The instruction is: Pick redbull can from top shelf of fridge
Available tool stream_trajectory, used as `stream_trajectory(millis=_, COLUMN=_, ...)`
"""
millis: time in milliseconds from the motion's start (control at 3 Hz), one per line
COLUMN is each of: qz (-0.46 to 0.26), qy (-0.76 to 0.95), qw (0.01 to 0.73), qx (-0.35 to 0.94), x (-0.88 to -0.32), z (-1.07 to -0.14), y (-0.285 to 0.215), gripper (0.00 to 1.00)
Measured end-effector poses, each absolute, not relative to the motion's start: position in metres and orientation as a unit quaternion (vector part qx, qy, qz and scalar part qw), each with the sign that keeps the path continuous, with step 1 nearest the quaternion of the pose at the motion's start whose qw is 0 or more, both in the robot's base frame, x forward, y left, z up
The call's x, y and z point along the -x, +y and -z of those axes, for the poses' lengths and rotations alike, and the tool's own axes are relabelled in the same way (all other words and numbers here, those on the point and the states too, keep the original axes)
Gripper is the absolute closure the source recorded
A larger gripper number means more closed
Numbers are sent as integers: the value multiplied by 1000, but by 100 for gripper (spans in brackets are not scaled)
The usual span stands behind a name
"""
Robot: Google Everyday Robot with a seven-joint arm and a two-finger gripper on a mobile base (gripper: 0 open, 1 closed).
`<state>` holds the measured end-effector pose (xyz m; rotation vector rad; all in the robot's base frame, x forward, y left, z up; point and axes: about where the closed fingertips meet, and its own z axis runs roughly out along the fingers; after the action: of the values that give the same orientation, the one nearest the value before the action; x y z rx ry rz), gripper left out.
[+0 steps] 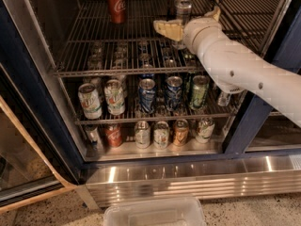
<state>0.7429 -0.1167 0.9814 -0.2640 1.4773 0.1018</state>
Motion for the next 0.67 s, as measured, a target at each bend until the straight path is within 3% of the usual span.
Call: stream_trajectory(millis=667, qz=-56, qy=702, qw=689, qx=171, x=-759, z=-976, y=-98, gripper=0)
